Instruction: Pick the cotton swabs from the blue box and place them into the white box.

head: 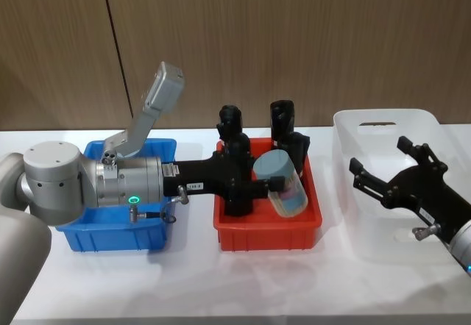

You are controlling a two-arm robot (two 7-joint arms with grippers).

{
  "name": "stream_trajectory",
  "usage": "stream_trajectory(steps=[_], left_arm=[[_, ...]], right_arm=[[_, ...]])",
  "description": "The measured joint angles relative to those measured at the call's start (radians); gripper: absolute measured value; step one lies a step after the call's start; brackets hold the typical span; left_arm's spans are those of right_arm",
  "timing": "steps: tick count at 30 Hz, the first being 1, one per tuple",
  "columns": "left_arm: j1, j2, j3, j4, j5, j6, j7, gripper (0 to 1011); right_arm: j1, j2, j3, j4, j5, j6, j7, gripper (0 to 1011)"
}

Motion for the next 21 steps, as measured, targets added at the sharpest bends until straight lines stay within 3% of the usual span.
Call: stream_trajectory(steps=[7,21], left_arm=[[-0.002,-0.001,0.001,0.003,0.001,-0.001,-0.003,659],[-0.003,-0.002,0.002,0.005,0.001,-0.002,-0.005,659]], right_arm=[[0.020,0.017,0.007,-0.013,0.029,0.077,0.077,1001],[0.086,0.056,0.013,-0.026,0.061,0.283,0.255,1002]])
